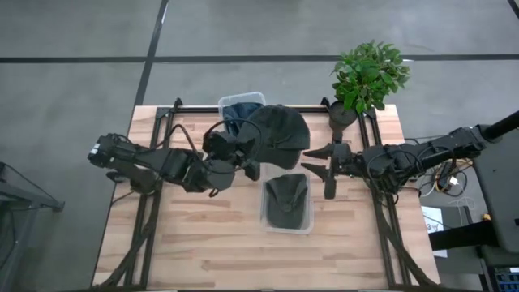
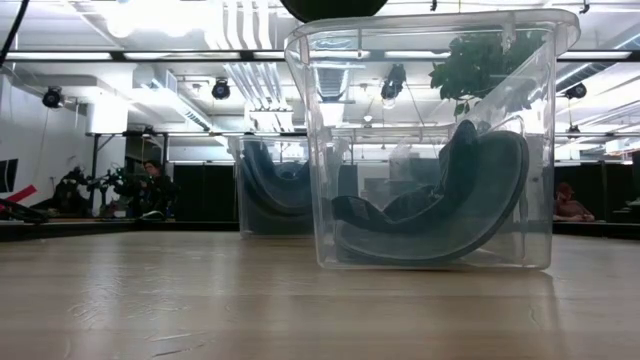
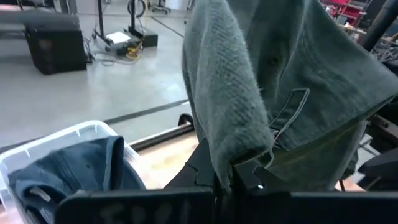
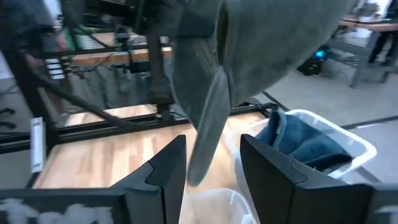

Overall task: Pick & Place hat
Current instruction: Put the black cap into the bottom transparent bin

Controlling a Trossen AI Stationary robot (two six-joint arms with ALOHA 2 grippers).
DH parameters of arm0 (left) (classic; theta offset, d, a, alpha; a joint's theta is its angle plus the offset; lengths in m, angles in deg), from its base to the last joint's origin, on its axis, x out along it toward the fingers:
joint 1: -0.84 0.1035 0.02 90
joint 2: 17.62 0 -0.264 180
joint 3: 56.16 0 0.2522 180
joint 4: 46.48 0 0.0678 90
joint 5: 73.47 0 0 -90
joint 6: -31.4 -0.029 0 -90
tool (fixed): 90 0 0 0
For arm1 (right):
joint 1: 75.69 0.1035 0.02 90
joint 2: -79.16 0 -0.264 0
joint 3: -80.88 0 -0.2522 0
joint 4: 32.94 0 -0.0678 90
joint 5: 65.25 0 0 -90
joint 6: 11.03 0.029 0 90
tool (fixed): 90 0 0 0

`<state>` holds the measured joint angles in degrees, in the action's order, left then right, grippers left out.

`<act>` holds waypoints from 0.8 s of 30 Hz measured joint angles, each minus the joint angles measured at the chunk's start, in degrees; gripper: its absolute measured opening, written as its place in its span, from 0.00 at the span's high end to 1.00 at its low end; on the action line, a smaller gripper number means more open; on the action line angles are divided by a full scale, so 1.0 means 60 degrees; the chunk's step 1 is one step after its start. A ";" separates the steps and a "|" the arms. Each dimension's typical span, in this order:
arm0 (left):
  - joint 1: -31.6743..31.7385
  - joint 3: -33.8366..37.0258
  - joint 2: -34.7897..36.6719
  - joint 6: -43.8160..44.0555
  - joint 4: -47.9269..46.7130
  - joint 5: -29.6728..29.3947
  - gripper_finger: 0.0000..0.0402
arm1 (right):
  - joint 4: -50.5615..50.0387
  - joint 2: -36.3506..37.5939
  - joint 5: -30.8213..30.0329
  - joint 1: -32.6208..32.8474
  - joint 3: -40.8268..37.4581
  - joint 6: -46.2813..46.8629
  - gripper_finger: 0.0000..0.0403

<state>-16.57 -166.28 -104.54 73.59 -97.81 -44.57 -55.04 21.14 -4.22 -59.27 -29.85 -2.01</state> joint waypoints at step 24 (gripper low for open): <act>-0.0036 0.0007 -0.0009 -0.0524 0.0577 -0.0547 0.99 | -0.0071 -0.2003 -0.0535 -0.0943 0.1959 0.0290 0.75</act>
<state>-16.79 -166.23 -104.60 70.45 -94.34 -47.85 -55.47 9.12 -7.43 -64.93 -18.10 -0.27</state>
